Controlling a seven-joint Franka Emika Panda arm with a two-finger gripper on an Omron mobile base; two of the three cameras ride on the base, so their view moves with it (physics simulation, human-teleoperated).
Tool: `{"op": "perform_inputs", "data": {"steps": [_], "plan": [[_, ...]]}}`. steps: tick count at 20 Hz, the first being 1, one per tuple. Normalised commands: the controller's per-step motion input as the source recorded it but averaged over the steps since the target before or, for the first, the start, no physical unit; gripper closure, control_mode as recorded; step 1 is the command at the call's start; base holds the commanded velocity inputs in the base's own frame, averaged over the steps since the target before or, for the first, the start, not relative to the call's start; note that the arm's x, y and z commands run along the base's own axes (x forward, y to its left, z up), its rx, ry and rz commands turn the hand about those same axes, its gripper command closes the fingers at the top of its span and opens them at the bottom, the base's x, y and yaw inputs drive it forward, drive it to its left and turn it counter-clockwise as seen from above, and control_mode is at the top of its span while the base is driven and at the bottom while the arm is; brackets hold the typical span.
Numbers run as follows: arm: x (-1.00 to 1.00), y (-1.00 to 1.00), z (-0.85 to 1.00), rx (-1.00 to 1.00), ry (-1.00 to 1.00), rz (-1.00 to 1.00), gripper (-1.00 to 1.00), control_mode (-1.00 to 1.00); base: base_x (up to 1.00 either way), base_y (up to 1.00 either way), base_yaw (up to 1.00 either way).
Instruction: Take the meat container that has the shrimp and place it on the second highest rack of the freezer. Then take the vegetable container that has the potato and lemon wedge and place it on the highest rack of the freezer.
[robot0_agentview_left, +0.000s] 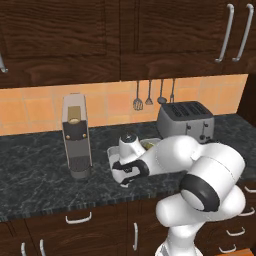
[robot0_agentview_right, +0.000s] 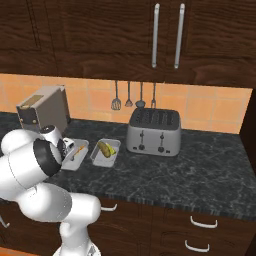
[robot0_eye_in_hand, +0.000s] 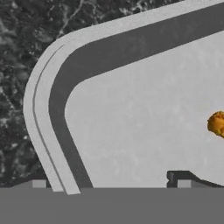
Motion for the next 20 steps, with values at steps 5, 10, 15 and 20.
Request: {"op": "perform_inputs", "data": {"steps": [5,10,15,20], "plan": [[-0.05,0.0,-0.59,0.0,-0.01,0.08,1.0,-1.0,0.0,0.0,0.0],[-0.02,0.0,-0.32,0.01,0.03,0.01,1.0,-1.0,0.0,0.0,0.0],[-0.09,0.0,0.19,0.01,-0.01,0.01,1.0,-1.0,0.0,0.0,0.0],[-0.17,-0.15,0.86,0.01,-0.05,0.18,1.0,-1.0,0.0,0.0,0.0]]}}
